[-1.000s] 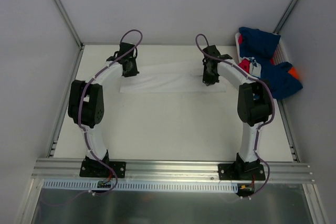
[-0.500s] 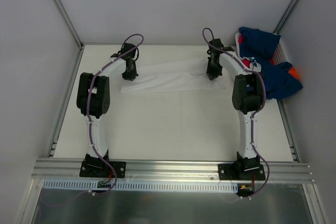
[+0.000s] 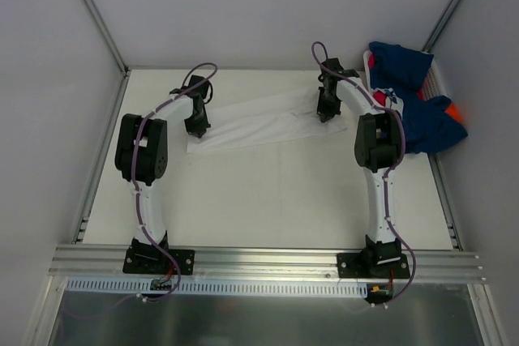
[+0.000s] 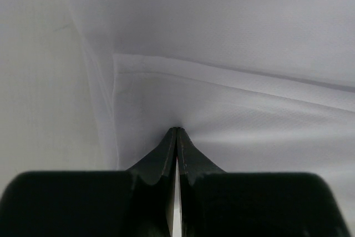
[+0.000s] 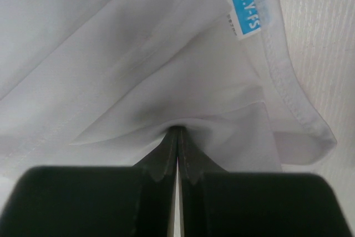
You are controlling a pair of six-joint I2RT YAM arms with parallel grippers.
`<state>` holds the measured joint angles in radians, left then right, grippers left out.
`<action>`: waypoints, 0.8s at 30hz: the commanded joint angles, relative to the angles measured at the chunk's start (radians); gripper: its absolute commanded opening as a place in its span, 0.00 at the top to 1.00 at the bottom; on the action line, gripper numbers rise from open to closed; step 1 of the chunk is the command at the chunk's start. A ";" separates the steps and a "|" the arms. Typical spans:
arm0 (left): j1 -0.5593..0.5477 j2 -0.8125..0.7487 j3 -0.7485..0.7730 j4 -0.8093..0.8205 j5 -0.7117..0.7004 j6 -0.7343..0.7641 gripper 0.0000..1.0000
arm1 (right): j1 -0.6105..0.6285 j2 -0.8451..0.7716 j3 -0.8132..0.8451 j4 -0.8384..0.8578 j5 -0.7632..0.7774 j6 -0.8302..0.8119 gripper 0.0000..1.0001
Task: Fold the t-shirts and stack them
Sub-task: Rotate the tshirt 90 degrees
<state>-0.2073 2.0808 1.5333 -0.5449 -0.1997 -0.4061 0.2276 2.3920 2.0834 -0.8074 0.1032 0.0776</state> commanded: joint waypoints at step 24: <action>-0.389 -0.642 -0.800 -0.086 -0.156 -0.673 1.00 | -0.010 0.029 0.087 -0.033 -0.092 -0.111 1.00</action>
<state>-0.5415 1.4982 0.8078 -0.5831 -0.3176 -0.9077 0.2245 2.4168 2.1338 -0.8185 0.0120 0.0109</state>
